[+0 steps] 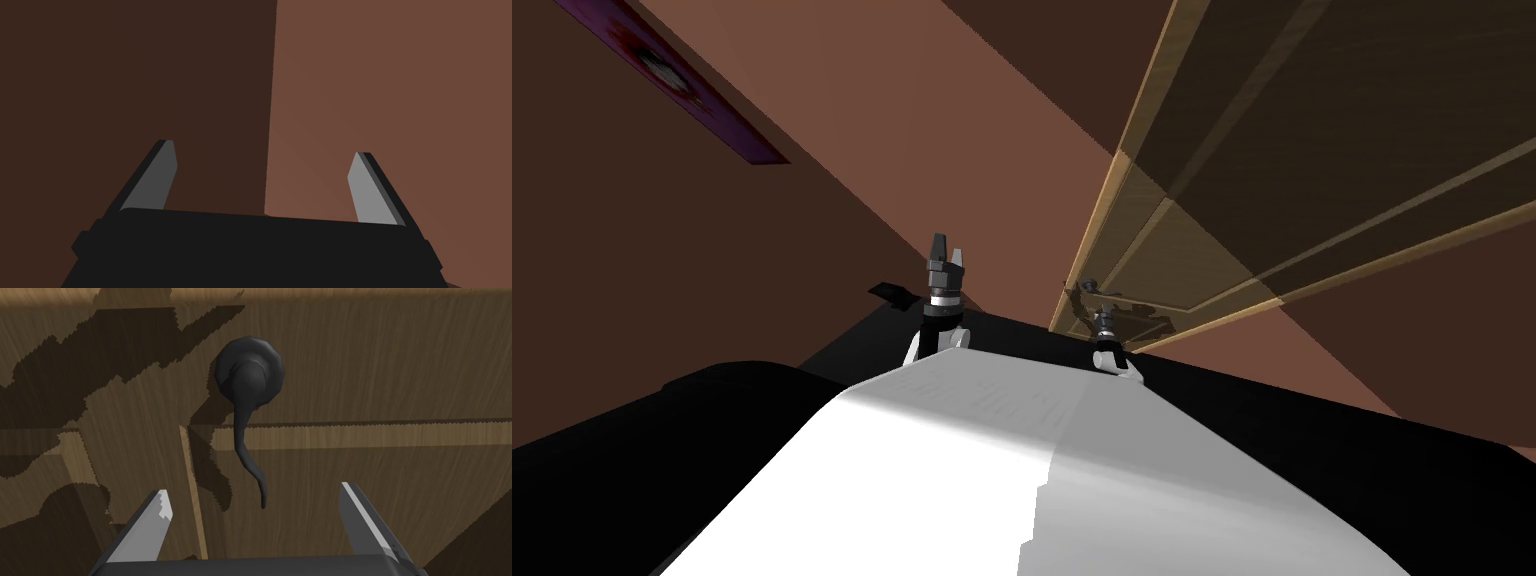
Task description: Pull the door open
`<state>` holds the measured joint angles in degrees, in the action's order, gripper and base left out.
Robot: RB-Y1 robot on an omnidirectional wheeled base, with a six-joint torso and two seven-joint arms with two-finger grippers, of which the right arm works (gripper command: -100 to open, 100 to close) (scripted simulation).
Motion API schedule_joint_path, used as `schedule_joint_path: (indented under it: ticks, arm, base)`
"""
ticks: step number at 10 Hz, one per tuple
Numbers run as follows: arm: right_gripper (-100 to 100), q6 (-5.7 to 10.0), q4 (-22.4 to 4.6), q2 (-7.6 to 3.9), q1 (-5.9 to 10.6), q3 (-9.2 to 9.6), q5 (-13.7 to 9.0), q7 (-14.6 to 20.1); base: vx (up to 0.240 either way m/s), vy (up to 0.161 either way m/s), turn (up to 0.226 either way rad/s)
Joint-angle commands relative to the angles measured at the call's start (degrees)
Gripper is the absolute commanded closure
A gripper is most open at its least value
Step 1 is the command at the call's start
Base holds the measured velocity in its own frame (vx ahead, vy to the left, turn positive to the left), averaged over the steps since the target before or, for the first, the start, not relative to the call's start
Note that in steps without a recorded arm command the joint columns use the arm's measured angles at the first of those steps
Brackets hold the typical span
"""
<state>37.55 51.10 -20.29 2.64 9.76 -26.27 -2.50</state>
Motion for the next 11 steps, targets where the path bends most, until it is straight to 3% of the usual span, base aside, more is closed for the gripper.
schedule_joint_path:
  ticks: [1,2,7,9,10,11]
  arm:
    - [-100,0.93,-1.03,-1.02,-0.54,-0.66,-0.27,1.16]
    - [-100,1.28,-1.41,-1.39,-0.74,-0.91,-0.37,1.59]
    - [-100,5.09,-5.64,-5.56,-2.94,-3.63,-1.47,6.34]
    - [-100,5.5,-6.09,-6.01,-3.18,-3.92,-1.59,6.85]
    - [-100,4.88,-4.92,-5.95,-3.64,-4.03,-1.65,6.48]
    - [100,4.88,-4.92,-5.95,-3.64,-4.03,-1.65,6.48]
  base:
    - [0.126,0.01,0.159]
    - [0.21,0.033,0.171]
    - [0.202,0.021,0.179]
    - [0.132,-0.039,0.083]
    - [0.036,-0.022,0.004]
    - [0.0,0.0,0.0]
